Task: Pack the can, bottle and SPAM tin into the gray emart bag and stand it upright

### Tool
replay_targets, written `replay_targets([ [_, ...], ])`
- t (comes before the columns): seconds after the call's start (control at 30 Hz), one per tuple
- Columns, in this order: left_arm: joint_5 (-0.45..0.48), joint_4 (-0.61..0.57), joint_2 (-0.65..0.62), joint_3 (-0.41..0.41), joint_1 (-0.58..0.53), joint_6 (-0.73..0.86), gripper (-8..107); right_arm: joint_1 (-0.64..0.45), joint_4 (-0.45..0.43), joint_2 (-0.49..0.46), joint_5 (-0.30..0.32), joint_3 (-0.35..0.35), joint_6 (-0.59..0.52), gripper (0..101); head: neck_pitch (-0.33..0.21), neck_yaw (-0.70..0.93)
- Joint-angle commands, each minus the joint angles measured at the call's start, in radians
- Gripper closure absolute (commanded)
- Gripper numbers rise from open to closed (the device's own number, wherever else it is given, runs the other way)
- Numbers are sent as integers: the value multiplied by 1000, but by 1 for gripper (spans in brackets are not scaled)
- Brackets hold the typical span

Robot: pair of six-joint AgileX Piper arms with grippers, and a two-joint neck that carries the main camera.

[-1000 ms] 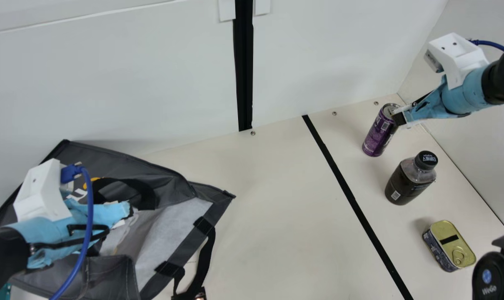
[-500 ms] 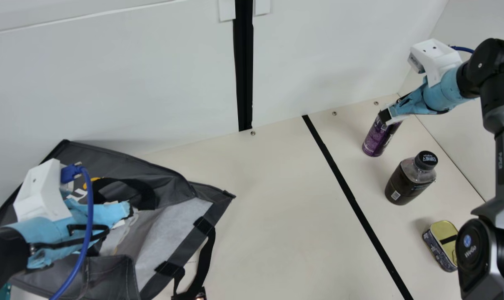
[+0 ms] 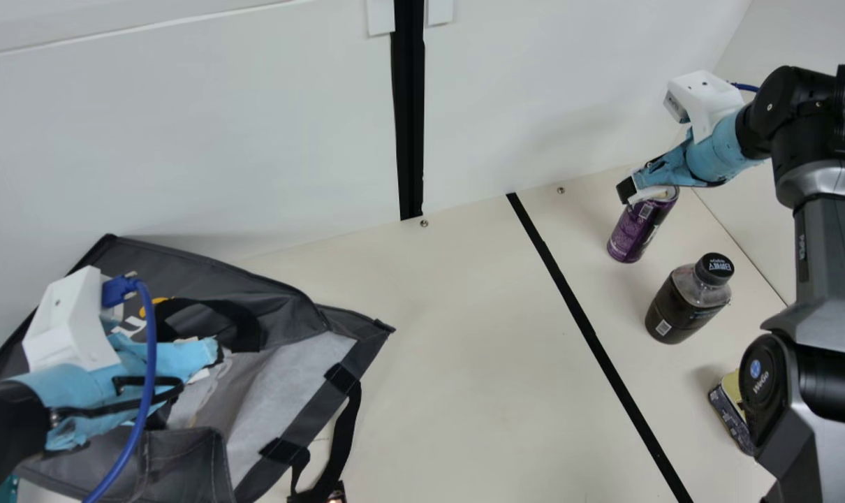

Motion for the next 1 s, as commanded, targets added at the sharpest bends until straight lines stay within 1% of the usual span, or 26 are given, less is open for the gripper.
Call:
replay_targets([
  [0.0,0,0,0,0,0,0,107,2,-1,17,1,-14,5,6,-23,-2],
  [0.27,0,0,0,0,0,0,107,5,-10,78,1,-62,23,6,-23,-2],
  [0.6,0,0,0,0,0,0,107,13,-35,123,1,-75,35,6,-23,-2],
  [0.97,0,0,0,0,0,0,107,19,-43,135,1,-70,41,80,-23,-2],
])
